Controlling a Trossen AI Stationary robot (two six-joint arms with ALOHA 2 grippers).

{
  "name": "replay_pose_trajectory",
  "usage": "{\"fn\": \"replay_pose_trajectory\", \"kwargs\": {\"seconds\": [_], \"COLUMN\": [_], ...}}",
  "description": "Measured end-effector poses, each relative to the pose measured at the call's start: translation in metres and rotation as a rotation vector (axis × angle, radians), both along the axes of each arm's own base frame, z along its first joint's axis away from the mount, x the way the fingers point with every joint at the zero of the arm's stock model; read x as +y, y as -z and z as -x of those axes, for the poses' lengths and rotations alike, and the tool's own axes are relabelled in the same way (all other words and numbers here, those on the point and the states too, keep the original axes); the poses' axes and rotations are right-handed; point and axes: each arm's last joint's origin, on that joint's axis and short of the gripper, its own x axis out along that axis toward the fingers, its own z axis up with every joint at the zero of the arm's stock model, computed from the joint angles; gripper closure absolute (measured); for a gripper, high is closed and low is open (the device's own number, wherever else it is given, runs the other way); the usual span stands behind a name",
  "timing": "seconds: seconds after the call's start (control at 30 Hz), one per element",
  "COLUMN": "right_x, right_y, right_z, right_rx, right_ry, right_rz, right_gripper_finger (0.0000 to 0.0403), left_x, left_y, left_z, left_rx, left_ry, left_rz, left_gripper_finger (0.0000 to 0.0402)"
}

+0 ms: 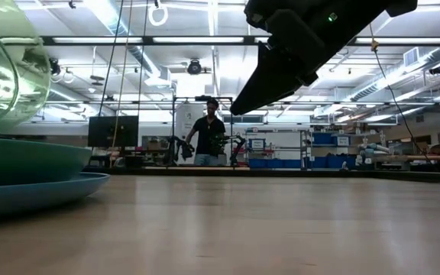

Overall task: Stack plastic plates
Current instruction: Stack the transparent green plate on the transparent blue

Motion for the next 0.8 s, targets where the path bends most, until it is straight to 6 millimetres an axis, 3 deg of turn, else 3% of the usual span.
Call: {"fn": "replay_pose_trajectory", "kwargs": {"seconds": [0.2,0.5,0.8], "right_x": [0.001,-0.002,-0.004], "right_y": [0.001,0.012,0.011], "right_z": [0.001,0.006,0.004], "right_rx": [0.014,0.017,0.005], "right_ry": [-0.031,-0.032,-0.038], "right_rz": [-0.011,-0.011,-0.024], "right_gripper_finger": [0.0196,0.0196,0.0196], "left_x": [-0.012,-0.03,-0.028], "left_y": [0.005,0.04,0.053], "left_z": [-0.009,-0.008,-0.01], "left_rx": [0.085,0.211,0.242], "left_ry": [0.002,0.089,0.157], "left_rz": [-0.042,-0.136,-0.182], "left_gripper_finger": [0.0401,0.0401,0.0396]}}
